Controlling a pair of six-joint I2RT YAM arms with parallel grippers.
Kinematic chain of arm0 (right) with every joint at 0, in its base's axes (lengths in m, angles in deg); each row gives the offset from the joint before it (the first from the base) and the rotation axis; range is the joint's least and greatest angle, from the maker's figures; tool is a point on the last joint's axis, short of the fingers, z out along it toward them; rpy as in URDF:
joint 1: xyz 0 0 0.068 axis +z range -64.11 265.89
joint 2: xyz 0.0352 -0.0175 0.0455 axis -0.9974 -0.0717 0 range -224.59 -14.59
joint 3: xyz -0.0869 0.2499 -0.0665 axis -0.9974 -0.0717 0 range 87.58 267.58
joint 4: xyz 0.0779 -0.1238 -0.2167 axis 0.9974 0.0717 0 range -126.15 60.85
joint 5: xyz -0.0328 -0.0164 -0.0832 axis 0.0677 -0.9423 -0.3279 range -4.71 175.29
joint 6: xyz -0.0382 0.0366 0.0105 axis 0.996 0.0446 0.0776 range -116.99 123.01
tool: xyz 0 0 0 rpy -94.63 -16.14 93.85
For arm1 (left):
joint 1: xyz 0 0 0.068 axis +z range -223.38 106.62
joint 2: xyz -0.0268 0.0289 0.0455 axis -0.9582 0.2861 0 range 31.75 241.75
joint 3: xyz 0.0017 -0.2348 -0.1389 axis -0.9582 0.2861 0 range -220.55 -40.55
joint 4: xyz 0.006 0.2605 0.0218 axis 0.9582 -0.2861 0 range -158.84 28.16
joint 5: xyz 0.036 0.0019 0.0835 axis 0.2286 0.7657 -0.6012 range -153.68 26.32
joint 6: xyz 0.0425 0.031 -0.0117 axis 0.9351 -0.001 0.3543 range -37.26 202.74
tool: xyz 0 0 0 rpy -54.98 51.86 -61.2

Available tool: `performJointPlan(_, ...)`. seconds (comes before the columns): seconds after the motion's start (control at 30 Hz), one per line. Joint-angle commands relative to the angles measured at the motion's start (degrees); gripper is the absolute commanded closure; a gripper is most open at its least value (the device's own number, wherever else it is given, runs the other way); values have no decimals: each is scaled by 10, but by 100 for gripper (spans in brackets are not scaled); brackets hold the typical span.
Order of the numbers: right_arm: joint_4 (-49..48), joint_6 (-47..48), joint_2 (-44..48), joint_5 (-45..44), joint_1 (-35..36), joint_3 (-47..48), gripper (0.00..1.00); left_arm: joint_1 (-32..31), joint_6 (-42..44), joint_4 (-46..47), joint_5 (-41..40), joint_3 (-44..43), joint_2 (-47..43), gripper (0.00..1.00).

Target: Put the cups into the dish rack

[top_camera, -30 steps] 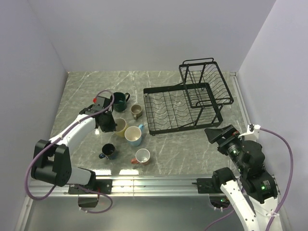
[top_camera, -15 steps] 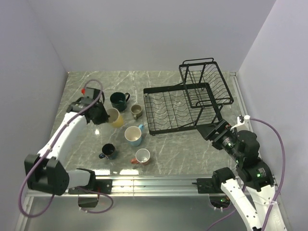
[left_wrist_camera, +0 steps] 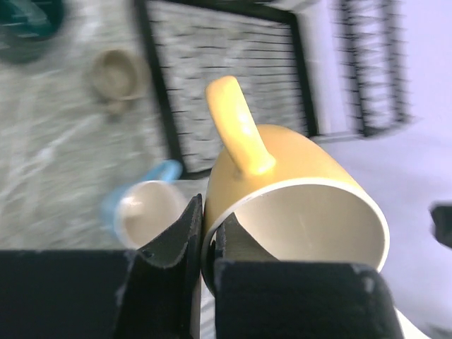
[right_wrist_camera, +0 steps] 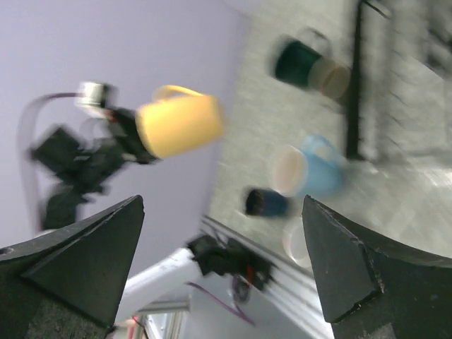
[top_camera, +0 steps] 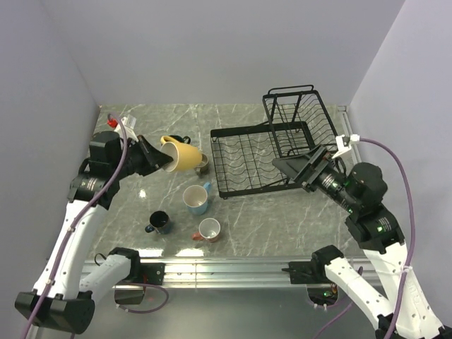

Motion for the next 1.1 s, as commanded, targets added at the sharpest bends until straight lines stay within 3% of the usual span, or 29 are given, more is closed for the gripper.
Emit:
performJointPlan(0.0, -181, -37, 1, 51, 7, -12, 0, -2, -61, 143, 128, 1, -45, 99)
performJointPlan(0.07, -304, -131, 21, 57, 8, -96, 0, -2, -100, 226, 165, 16, -51, 99)
performJointPlan(0.17, -421, -238, 23, 48, 9, -196, 0, -5, -130, 263, 194, 23, -50, 99)
performJointPlan(0.2, -521, -306, 16, 52, 12, -219, 0, -8, -145, 271, 195, 24, -47, 99)
performJointPlan(0.27, -563, -335, -22, 66, 26, -221, 0, -26, -152, 284, 186, 22, -45, 100)
performJointPlan(0.4, -337, -199, -97, 63, 68, -78, 0, -98, -152, 289, 139, 15, -24, 99)
performJointPlan(0.57, -394, -225, -176, 124, 78, -48, 1, -192, -191, 351, 68, 45, -20, 100)
performJointPlan(0.7, -459, -272, -187, 157, 82, -59, 1, -236, -203, 395, -8, 80, -35, 100)
performJointPlan(0.87, -408, -239, -176, 181, 81, -63, 1, -261, -222, 440, -48, 96, -40, 100)
performJointPlan(1.07, -334, -196, -174, 175, 81, -63, 1, -279, -194, 380, -86, 47, -50, 99)
